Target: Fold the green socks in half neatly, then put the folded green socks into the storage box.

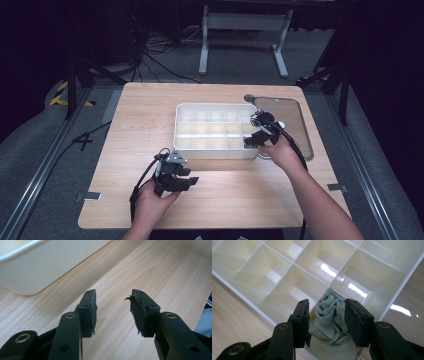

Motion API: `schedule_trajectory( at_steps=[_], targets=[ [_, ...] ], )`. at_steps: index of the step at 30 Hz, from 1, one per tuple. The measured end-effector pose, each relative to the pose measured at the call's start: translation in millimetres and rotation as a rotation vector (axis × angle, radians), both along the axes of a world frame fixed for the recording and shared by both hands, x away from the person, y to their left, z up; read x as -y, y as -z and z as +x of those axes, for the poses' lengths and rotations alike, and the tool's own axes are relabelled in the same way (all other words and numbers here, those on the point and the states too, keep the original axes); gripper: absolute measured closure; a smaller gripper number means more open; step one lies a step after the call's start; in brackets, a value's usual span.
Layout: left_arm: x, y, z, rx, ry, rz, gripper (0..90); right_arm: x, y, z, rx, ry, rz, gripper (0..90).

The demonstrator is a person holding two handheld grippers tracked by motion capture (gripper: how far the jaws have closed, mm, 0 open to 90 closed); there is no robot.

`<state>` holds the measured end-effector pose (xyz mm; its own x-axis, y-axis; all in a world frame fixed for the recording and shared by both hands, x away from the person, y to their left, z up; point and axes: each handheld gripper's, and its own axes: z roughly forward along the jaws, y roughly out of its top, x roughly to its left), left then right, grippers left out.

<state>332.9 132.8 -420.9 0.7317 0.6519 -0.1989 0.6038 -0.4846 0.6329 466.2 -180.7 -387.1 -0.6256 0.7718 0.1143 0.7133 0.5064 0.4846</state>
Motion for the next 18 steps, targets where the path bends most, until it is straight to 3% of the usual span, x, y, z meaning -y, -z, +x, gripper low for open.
schedule_trajectory(
  at_steps=[7,9,13,18],
  targets=[
    [-0.5,-2.9,-0.6,-0.010,0.005,-0.010,55.7,2.1,-19.9,-25.8,0.086,-0.087,0.067,51.3],
    [-2.3,-6.3,-1.5,0.008,0.011,-0.027,54.2,4.5,-24.9,-34.1,0.116,-0.118,0.096,50.6],
    [-3.8,-13.2,-3.6,0.008,0.005,-0.061,53.5,9.7,-31.7,-48.6,0.140,-0.156,0.133,48.7],
    [-4.5,-18.2,-5.6,0.019,0.016,-0.062,53.0,18.3,-37.9,-65.7,0.176,-0.186,0.170,47.5]
  ],
)
